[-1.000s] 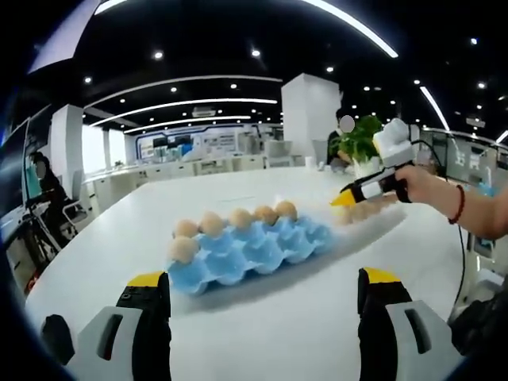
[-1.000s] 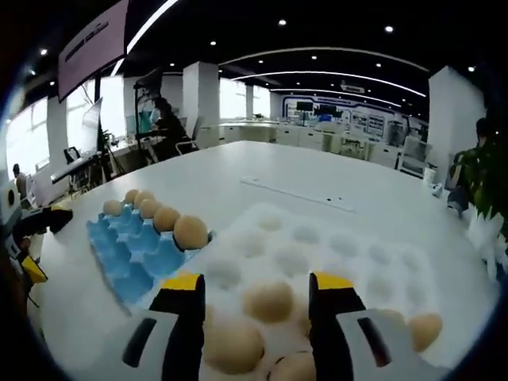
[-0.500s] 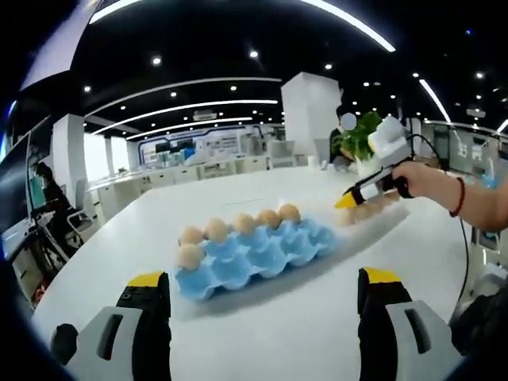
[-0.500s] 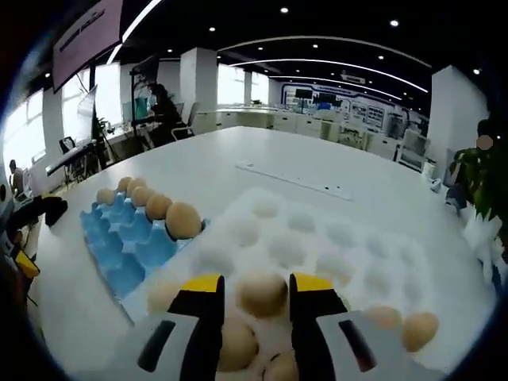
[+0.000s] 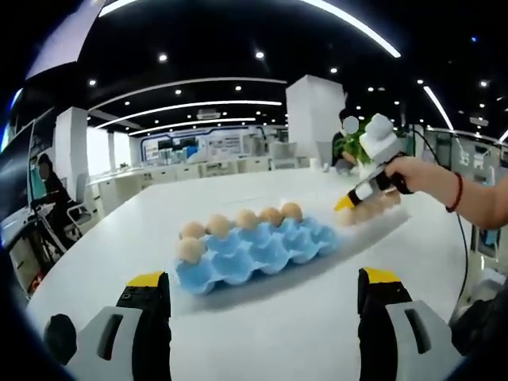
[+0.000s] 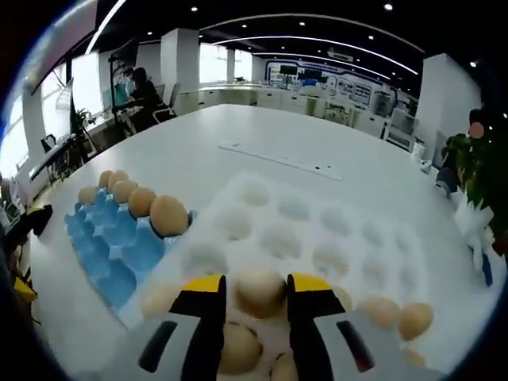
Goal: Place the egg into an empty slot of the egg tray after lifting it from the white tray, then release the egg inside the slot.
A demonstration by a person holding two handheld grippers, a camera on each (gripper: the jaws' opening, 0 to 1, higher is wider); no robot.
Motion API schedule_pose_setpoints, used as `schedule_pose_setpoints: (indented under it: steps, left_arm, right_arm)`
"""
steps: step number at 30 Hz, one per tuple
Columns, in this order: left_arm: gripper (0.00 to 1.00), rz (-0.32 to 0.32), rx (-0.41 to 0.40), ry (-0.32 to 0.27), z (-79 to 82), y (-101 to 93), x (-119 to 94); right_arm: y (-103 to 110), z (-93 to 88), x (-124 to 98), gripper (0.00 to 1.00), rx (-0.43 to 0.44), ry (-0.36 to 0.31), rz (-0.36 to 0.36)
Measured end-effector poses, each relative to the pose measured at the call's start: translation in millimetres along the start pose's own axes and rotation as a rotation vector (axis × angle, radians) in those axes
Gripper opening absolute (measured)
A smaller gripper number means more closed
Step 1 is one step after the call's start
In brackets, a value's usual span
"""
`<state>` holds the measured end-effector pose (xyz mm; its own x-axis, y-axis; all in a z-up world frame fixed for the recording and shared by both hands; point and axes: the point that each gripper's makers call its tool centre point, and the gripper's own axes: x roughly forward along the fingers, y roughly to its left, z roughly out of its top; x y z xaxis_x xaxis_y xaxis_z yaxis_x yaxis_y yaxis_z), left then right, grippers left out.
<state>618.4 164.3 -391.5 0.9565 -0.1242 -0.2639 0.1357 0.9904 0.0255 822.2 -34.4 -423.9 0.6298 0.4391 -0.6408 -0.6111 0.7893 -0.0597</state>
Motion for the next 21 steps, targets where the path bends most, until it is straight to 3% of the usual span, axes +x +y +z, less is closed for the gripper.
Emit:
schedule_pose_setpoints:
  steps: [7, 10, 21]
  left_arm:
    - [1.0, -0.013, 0.017, 0.008, -0.8, -1.5, 0.4]
    - [1.0, -0.01, 0.015, 0.007, -1.3, 0.7, 0.8]
    - [1.0, -0.012, 0.022, 0.011, -1.5, 0.3, 0.6]
  right_arm:
    - [-6.3, 0.4, -0.9, 0.26, 0.087, 0.0, 0.005]
    - [-6.9, 0.1, -1.3, 0.26, 0.053, -0.001, -0.001]
    - [-6.2, -1.5, -2.9, 0.25, 0.06, 0.027, 0.004]
